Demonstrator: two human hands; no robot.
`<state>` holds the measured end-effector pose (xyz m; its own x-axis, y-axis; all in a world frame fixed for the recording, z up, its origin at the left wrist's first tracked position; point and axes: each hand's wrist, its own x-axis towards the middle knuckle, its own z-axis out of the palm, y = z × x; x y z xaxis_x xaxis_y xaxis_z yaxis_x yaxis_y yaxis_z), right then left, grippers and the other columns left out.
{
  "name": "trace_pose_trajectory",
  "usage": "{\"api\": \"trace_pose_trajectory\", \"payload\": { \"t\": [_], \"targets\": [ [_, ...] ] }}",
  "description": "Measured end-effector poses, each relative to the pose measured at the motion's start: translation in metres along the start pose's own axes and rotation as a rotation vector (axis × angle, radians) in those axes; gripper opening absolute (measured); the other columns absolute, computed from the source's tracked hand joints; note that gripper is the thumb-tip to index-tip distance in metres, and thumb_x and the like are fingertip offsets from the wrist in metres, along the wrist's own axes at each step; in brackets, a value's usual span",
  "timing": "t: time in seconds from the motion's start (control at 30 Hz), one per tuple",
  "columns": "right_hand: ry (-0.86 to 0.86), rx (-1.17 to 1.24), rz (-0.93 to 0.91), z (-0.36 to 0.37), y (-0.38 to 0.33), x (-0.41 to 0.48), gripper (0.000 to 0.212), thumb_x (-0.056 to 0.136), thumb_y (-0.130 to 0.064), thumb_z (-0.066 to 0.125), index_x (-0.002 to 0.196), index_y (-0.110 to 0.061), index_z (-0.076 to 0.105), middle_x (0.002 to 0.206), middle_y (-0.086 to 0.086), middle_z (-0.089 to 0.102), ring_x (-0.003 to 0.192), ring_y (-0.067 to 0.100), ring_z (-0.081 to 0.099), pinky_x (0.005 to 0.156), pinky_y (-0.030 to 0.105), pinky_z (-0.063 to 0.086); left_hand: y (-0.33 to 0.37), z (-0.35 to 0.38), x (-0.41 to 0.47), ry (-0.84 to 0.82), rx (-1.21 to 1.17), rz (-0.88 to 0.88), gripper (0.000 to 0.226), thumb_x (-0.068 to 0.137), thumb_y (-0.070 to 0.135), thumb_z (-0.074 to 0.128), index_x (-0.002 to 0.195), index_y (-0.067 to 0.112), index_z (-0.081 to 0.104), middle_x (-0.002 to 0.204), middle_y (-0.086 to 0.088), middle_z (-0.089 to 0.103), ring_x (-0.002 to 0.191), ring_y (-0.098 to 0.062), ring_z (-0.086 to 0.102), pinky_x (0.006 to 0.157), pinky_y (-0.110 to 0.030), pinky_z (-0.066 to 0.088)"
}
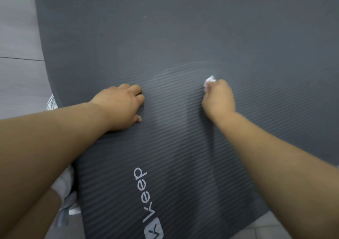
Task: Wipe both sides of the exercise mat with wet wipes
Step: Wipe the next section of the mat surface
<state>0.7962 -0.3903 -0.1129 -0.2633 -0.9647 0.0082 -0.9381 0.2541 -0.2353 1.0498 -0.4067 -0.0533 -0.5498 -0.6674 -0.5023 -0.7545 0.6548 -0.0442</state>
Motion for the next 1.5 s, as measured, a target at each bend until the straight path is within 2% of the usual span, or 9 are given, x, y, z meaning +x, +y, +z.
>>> {"api": "trace_pose_trajectory", "payload": {
  "t": [0.2,0.33,0.47,0.73,0.93,1.1,1.23,1.4,1.5],
  "targets": [
    [-0.351,0.171,-0.811,0.004,-0.053,-0.122,0.045,0.067,-0.003,0.074,0.111,-0.005,0.065,0.092,0.014,0.063,0.068,0.030,0.065,0.050,0.029,0.051,0.004,0.000,-0.006,-0.010,0.031,-0.012,0.052,0.094,0.048,0.044,0.135,0.016,0.041,0.144,-0.001,0.031,0.129,-0.024,0.035,0.099,-0.038,0.040],
    [-0.173,0.060,-0.304,-0.012,0.015,-0.077,0.039,0.092,-0.010,0.050,0.130,-0.011,0.050,0.120,0.016,0.056,0.109,0.033,0.056,0.088,0.037,0.044,0.009,0.001,-0.009,-0.022,0.069,-0.021,0.047,0.097,0.043,0.040,0.134,0.014,0.042,0.143,-0.005,0.032,0.128,-0.027,0.035,0.096,-0.039,0.039],
    [-0.082,0.028,0.054,-0.014,0.032,-0.077,0.032,0.090,-0.007,0.044,0.122,-0.008,0.053,0.114,0.019,0.054,0.107,0.036,0.051,0.084,0.034,0.036,0.020,0.004,-0.009,-0.011,0.101,-0.021,0.041,0.098,0.031,0.038,0.133,0.010,0.040,0.140,-0.009,0.032,0.126,-0.030,0.035,0.095,-0.041,0.039],
    [-0.327,0.146,-0.637,-0.004,-0.023,-0.183,0.046,0.066,-0.004,0.077,0.111,-0.003,0.064,0.089,0.013,0.063,0.064,0.029,0.064,0.047,0.029,0.051,0.045,0.016,-0.022,-0.038,0.009,0.105,0.078,0.091,0.054,0.040,0.150,0.012,0.011,0.158,-0.004,-0.003,0.145,-0.023,0.004,0.116,-0.039,0.021],
    [-0.107,0.004,0.094,-0.029,0.066,-0.148,0.026,0.094,-0.009,0.045,0.114,-0.003,0.060,0.098,0.021,0.057,0.093,0.037,0.055,0.078,0.036,0.040,0.055,0.023,-0.026,-0.099,0.172,0.190,0.085,0.091,0.062,0.030,0.150,0.012,-0.006,0.157,-0.006,-0.017,0.145,-0.026,-0.006,0.118,-0.038,0.011],
    [-0.157,0.256,-0.198,-0.011,-0.009,-0.227,0.030,0.088,-0.009,0.049,0.115,-0.002,0.059,0.109,0.015,0.063,0.094,0.030,0.064,0.080,0.033,0.052,0.058,0.028,-0.025,-0.106,0.204,0.180,0.083,0.093,0.060,0.026,0.149,0.009,-0.009,0.155,-0.009,-0.020,0.145,-0.029,-0.009,0.118,-0.039,0.011],
    [-0.313,0.186,-0.553,-0.016,0.013,-0.240,0.028,0.079,-0.012,0.063,0.107,-0.010,0.058,0.087,0.007,0.063,0.065,0.024,0.063,0.047,0.025,0.048,0.064,0.023,-0.032,-0.119,0.176,0.161,0.077,0.096,0.054,0.029,0.150,0.011,-0.004,0.157,-0.007,-0.015,0.145,-0.027,-0.003,0.115,-0.038,0.018],
    [-0.103,0.083,0.132,-0.032,0.080,-0.212,0.024,0.091,-0.005,0.050,0.112,-0.004,0.061,0.103,0.018,0.058,0.095,0.035,0.058,0.078,0.038,0.046,0.081,0.021,-0.051,-0.131,0.179,0.282,0.067,0.096,0.051,0.032,0.150,0.019,0.009,0.158,-0.002,-0.003,0.145,-0.024,0.006,0.113,-0.038,0.024],
    [-0.106,0.188,0.071,-0.029,0.036,-0.242,0.029,0.083,0.004,0.053,0.109,-0.002,0.063,0.108,0.020,0.061,0.098,0.035,0.061,0.081,0.035,0.049,0.096,0.024,-0.060,-0.190,0.199,0.331,0.078,0.091,0.063,0.030,0.151,0.021,0.001,0.157,-0.004,-0.012,0.145,-0.025,-0.003,0.116,-0.038,0.020]
  ]
}}
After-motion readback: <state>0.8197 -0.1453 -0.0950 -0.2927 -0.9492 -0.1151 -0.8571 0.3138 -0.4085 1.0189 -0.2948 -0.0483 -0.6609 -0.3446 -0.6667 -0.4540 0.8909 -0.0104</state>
